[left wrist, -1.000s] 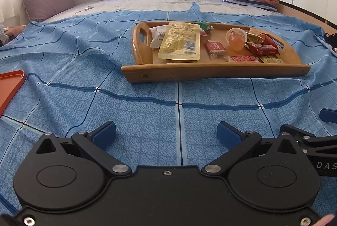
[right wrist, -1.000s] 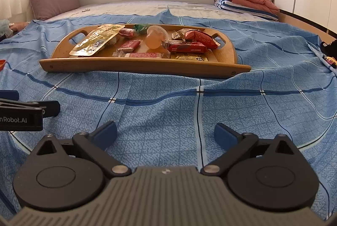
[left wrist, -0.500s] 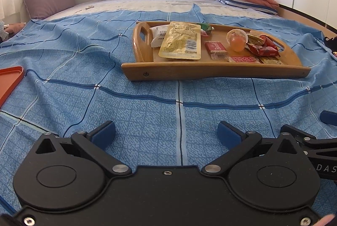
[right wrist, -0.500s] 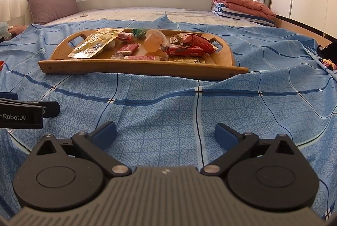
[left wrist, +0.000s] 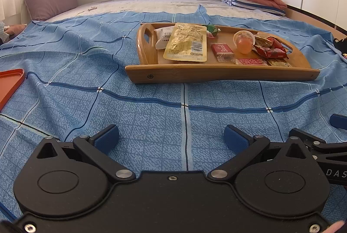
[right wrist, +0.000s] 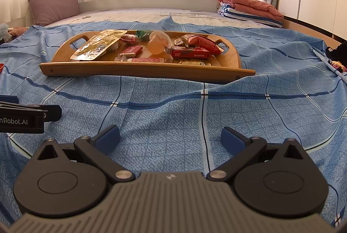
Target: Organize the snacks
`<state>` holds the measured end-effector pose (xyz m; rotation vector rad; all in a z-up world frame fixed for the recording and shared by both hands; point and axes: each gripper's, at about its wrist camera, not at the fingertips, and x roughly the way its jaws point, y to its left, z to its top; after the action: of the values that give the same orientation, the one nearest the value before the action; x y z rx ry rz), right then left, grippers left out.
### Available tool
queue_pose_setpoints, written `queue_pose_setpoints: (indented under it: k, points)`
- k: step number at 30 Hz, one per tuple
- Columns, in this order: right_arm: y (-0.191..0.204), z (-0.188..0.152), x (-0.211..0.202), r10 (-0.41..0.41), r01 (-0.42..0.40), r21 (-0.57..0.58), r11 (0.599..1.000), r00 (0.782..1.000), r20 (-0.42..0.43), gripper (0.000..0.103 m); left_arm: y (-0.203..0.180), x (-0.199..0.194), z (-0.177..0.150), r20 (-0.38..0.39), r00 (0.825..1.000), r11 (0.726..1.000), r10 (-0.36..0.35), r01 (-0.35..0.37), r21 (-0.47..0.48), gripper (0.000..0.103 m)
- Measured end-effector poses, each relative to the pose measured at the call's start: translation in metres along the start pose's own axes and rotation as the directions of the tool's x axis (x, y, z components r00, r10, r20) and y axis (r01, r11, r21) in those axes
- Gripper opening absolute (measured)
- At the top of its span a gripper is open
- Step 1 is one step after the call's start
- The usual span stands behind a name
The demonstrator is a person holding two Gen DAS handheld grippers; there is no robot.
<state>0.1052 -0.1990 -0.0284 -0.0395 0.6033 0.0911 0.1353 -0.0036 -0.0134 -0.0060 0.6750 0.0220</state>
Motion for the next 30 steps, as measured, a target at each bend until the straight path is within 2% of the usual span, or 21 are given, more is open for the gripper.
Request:
queue_pose_setpoints:
  k: [30]
  points:
    - [0.0002,-0.0005,-0.0005,-0.001,0.001,0.0,1.0,1.0,0.002,0.103,-0.0004,-0.0003,-0.0008,0.008,1.0,1.0,0.001,-0.001,0.001,0.103]
